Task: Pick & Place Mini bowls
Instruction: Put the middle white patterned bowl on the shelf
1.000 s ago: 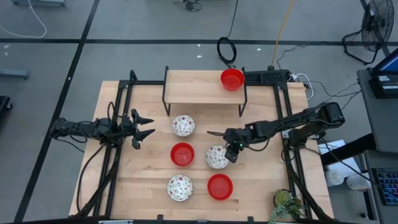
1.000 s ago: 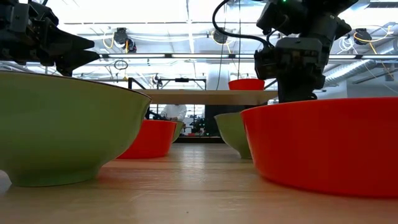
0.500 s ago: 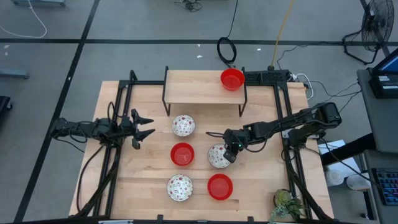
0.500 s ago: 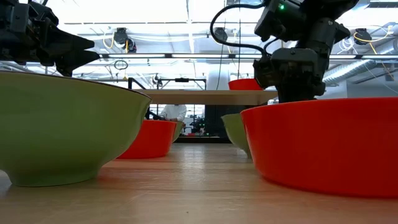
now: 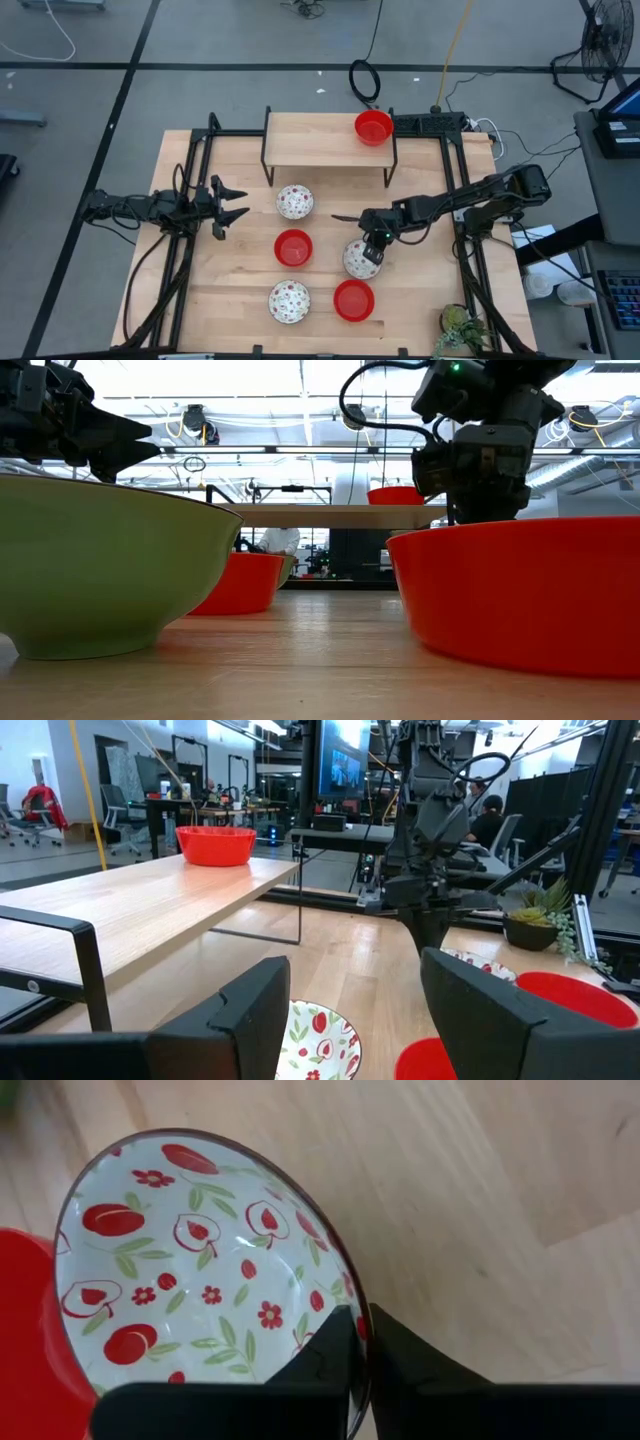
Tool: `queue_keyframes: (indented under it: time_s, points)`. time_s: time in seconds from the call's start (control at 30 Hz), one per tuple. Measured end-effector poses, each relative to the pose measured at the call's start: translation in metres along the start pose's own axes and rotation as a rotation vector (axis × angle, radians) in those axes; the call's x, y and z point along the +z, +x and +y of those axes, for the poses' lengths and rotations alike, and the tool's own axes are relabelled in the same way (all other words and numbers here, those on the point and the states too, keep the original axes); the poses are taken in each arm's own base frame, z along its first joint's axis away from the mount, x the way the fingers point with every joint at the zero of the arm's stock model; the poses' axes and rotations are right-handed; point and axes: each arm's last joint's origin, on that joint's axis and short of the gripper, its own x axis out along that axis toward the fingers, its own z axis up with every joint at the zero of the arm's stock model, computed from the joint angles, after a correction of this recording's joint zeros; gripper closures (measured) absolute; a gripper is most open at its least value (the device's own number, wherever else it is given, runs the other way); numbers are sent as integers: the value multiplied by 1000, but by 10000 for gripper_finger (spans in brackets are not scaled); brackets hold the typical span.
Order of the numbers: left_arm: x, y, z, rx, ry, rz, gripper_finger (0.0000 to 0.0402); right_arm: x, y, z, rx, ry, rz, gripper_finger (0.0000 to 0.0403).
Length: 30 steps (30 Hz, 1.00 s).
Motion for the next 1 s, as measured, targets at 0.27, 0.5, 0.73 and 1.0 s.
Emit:
queue_keyframes:
  time_s: [0.27, 0.5, 0.73, 1.0]
  points:
    - [0, 0, 0, 0, 0, 0, 172, 4, -16, 5, 38, -86, -82, 399]
    - [0, 0, 0, 0, 0, 0, 172, 5, -64, 15, 107, -251, -290, 401]
    - [0, 0, 0, 0, 0, -1, 172, 2, -93, 35, 254, -583, -563, 402]
    - [0, 0, 0, 1, 0, -1, 172, -9, -87, 39, 615, -1008, -850, 402]
